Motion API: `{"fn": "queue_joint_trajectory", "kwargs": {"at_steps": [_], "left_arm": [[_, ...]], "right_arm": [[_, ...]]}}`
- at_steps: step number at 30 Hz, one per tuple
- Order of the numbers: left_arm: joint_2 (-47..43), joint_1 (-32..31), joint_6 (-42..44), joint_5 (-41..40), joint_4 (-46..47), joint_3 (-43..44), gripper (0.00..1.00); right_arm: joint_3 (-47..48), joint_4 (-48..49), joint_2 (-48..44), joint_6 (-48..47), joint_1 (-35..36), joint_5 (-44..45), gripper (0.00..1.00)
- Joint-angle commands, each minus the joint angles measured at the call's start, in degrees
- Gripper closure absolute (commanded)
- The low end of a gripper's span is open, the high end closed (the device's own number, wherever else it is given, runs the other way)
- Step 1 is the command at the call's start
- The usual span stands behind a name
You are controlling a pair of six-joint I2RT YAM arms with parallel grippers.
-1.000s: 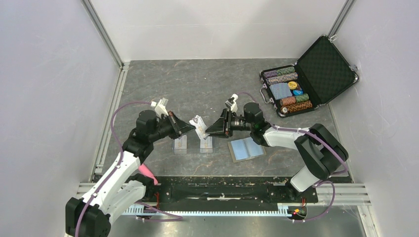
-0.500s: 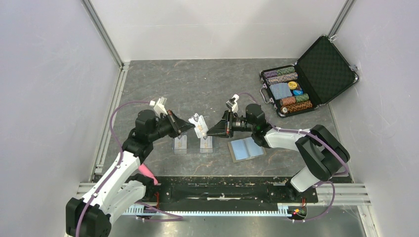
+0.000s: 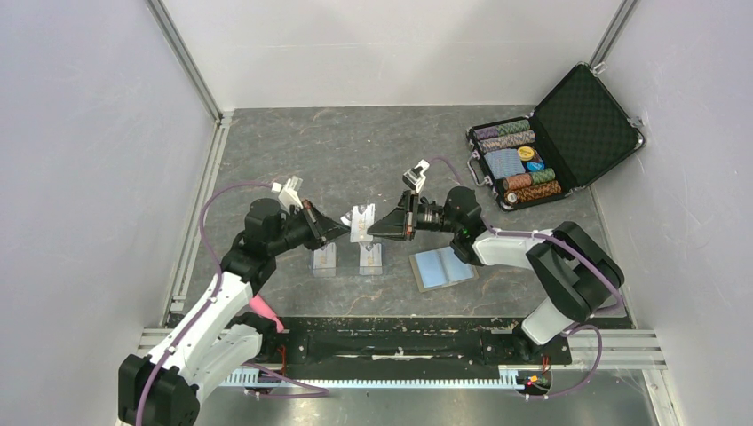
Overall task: Put the credit cards into the card holder
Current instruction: Place the credit card in the storage box.
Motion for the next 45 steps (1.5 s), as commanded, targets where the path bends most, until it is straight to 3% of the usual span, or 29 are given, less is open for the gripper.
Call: {"fn": "queue_joint_trajectory", "kwargs": {"at_steps": [1,3,7,14,19,29,32,38,42,45], "left_arm": [[-0.30,-0.17,1.00,1.95,2.77,-0.35,0.98],[-0.64,-0.21,0.78,1.78,2.78,-0.66,0.98],[-1.64,-0.17,0.51,0.65,2.04,-1.26,0.98],[-2.21,-0.25,2.44,-1.72,-2.82,-1.15,0.98],[0.21,-0.21,6.95,-3.43,-9.70,0.02,0.98],[5.77,-0.31,8.51,-4.75,-7.89,-3.93,0.96],[6.69,-0.34,8.94,-5.56,-8.17,-4.16,0.93],[7.10,-0.31,9.25,-6.18,-9.54,-3.28,0.68],[5.25,-0.38,7.97,-5.43,-9.28,-1.89,0.60],[4.44,-0.31,4.78,-0.57,-1.76,-2.39,0.52]], "right_arm": [[2.22,3.51,0.78,-0.38,0.43,-0.77,0.91],[2.94,-1.38,0.26,-3.22,0.44,-0.84,1.00],[4.12,-12.13,-1.22,-10.67,0.42,-0.57,1.00],[2.37,-16.09,-2.78,-14.28,0.27,0.19,1.00],[3.79,-27.12,-5.05,-21.77,-1.08,1.40,1.00],[3.71,-38.60,-9.61,-29.89,-5.13,2.05,1.00],[3.18,-40.37,-10.75,-31.22,-5.34,2.05,1.00],[2.53,-42.10,-12.04,-32.86,-5.62,1.97,1.00],[2.53,-42.29,-12.40,-33.26,-6.04,0.94,1.00],[2.86,-42.21,-12.50,-33.38,-6.23,-0.49,1.00]]}}
